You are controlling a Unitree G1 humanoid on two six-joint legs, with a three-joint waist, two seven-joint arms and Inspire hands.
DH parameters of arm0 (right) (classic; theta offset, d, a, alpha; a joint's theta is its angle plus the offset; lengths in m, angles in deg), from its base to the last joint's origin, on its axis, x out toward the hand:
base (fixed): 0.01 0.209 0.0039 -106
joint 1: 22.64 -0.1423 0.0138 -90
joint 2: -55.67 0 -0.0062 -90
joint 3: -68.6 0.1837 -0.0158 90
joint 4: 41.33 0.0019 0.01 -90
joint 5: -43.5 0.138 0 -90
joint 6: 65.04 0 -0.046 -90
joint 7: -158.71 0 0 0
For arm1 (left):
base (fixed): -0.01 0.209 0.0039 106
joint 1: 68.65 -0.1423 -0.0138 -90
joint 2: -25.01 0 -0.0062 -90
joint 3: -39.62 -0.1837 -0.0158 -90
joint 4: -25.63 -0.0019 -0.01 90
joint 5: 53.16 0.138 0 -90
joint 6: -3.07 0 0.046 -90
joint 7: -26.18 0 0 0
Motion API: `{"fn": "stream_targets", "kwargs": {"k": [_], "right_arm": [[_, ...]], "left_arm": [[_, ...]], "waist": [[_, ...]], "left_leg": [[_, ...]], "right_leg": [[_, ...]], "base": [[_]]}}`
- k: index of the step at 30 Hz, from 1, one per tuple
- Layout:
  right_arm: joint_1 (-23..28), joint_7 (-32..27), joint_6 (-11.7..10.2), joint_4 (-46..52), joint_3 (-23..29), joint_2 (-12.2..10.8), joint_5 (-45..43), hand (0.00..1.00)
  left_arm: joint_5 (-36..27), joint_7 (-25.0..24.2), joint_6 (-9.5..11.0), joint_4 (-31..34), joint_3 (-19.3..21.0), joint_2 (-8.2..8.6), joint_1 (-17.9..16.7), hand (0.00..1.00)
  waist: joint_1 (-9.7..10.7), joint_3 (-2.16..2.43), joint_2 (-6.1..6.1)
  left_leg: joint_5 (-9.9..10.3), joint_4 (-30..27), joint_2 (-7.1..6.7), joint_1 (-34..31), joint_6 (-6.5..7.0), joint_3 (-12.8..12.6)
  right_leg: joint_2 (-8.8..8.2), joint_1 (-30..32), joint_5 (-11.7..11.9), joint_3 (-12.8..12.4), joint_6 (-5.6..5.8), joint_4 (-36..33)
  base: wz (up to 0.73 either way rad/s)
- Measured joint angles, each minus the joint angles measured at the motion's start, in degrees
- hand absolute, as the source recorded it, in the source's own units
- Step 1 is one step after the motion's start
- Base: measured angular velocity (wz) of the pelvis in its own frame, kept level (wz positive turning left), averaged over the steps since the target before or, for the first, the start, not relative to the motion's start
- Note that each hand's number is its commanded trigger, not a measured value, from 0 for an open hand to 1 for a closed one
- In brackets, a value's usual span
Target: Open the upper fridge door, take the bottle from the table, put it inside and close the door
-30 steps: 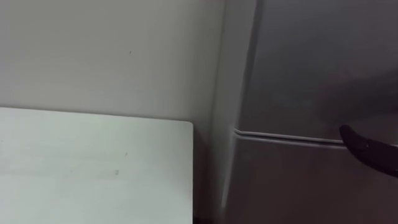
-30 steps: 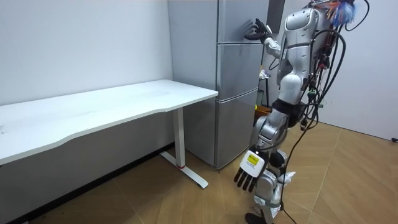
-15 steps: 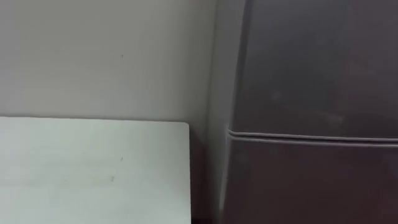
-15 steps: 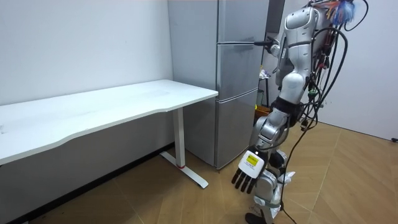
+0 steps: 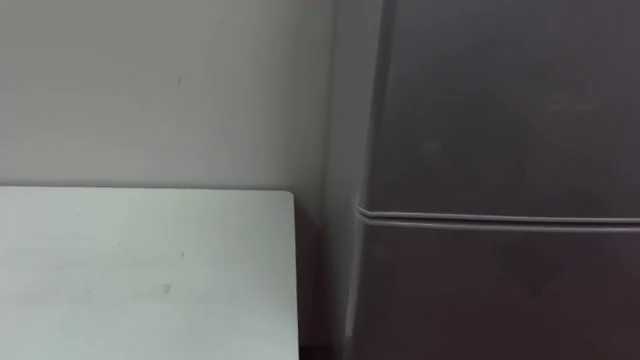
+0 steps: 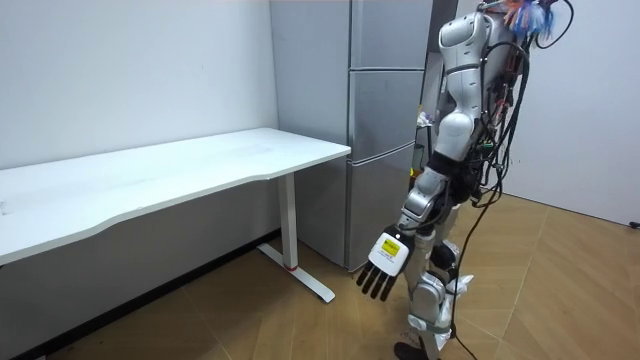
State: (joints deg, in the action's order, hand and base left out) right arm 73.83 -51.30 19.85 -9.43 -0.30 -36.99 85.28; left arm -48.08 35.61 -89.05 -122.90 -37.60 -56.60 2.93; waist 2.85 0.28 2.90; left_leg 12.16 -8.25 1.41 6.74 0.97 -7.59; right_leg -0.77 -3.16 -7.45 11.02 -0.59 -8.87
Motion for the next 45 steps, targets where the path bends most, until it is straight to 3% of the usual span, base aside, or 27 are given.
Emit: {"fn": "stream_targets", "kwargs": {"k": [1,3,7,15,20,25,37,45], "right_arm": [[0.5,1.8,1.7,-3.1,-1.3,-1.7,0.0,0.0],[0.5,4.6,2.8,-7.5,-4.0,-3.3,0.0,0.0],[0.8,10.8,3.5,-12.8,-9.6,-5.7,-1.0,0.0],[0.1,21.6,4.0,-14.9,-17.7,-6.6,-14.8,0.0],[-1.8,24.5,3.8,-14.7,-23.5,-6.6,-20.8,0.0],[-4.2,27.7,3.7,-14.7,-28.8,-6.6,-23.7,0.0],[-4.6,30.9,3.8,-15.8,-29.9,-6.7,-24.6,0.0],[-4.6,32.1,3.9,-15.8,-29.9,-6.6,-24.5,0.0]], "left_arm": [[0.0,0.0,0.0,-0.5,-0.2,0.31,0.3,0.0],[-0.9,0.0,0.1,-2.2,-1.3,0.52,1.0,0.0],[-1.1,0.5,0.3,-3.5,-1.7,0.7,1.5,0.0],[-0.4,1.1,0.4,-4.3,-2.3,2.21,1.6,0.0],[-0.7,1.2,0.1,-4.7,-5.0,2.18,2.4,0.0],[-2.4,1.6,0.1,-5.6,-8.7,2.35,5.4,0.0],[-13.6,-1.0,0.1,-6.9,-9.7,1.84,5.4,0.0],[-15.7,-1.2,0.2,-7.9,-10.4,1.72,5.4,0.0]], "waist": [[-0.1,-0.01,-0.27],[-0.4,-0.04,-1.05],[-0.5,-0.26,-2.04],[-2.9,-0.29,-2.45],[-4.1,-0.37,-2.97],[-4.9,-0.45,-2.89],[-4.7,-0.56,-3.04],[-4.5,-0.6,-3.08]], "left_leg": [[0.0,0.0,-0.02,0.0,0.01,0.0],[0.2,0.0,0.1,0.5,0.03,-0.2],[0.9,-0.5,0.14,0.9,0.15,-0.1],[1.0,-0.4,0.01,1.0,0.41,-0.3],[1.1,-0.4,-0.01,1.0,0.43,0.0],[1.1,-0.3,-0.05,0.7,0.41,0.3],[1.2,0.2,-0.03,0.6,0.47,0.4],[1.2,-0.1,-0.07,0.7,0.47,0.4]], "right_leg": [[0.0,0.1,0.0,-0.1,-0.02,-0.1],[0.06,0.1,0.0,-0.8,0.0,-0.5],[-0.17,0.0,-1.0,-0.7,0.24,-1.0],[0.01,0.0,-0.6,-1.0,0.49,-0.8],[0.03,-0.7,-0.6,-0.7,0.57,-0.6],[0.06,-0.6,-0.5,0.0,0.6,0.3],[0.01,-1.0,-0.4,0.3,0.65,0.3],[-0.04,-1.4,-0.5,0.1,0.69,0.3]], "base": [[-0.04],[-0.16],[-0.02],[-0.01],[0.03],[0.05],[0.0],[0.0]]}}
